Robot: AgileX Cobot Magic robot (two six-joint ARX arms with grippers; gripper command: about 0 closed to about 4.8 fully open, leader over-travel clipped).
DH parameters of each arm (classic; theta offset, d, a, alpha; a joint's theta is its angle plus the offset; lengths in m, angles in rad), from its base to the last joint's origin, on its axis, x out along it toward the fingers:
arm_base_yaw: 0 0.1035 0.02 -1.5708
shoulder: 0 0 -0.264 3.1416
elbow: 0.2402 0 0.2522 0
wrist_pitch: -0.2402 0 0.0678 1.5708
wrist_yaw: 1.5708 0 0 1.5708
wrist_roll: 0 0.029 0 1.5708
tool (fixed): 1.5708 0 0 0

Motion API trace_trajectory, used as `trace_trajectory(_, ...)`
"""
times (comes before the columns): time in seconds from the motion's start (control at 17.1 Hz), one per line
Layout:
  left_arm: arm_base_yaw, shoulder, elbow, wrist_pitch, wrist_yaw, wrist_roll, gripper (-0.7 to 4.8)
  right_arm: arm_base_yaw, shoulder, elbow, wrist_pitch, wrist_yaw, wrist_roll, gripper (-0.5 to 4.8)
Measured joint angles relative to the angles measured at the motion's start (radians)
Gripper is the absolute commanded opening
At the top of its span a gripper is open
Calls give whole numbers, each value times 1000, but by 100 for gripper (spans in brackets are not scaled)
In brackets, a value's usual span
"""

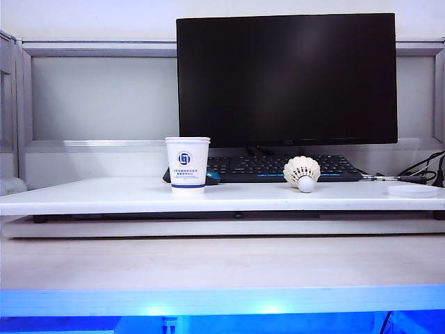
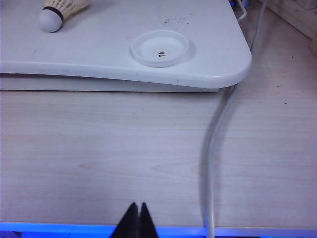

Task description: Pick up the badminton from the table and put it into the white paper cup.

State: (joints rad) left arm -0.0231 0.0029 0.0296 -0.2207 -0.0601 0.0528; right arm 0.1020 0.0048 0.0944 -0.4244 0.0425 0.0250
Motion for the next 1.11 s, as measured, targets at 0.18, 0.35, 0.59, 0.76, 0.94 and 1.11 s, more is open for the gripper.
trace_trajectory(0.18,0,0,0,0,0,0,-4,0,0,0,0,0,0,-5)
trace_trajectory(0.35,0,0,0,0,0,0,-4,0,0,0,0,-1,27,-4)
trace_trajectory(0.59,0,0,0,0,0,0,-5,1,0,0,12,-17,29,181)
trace_trajectory(0.76,0,0,0,2,74,0,-5,5,0,8,195,-86,140,239)
trace_trajectory(0.94,0,0,0,5,118,-1,-5,5,0,21,189,-112,196,258)
trace_trajectory(1.11,0,0,0,11,225,-1,-5,5,0,80,191,-144,211,345)
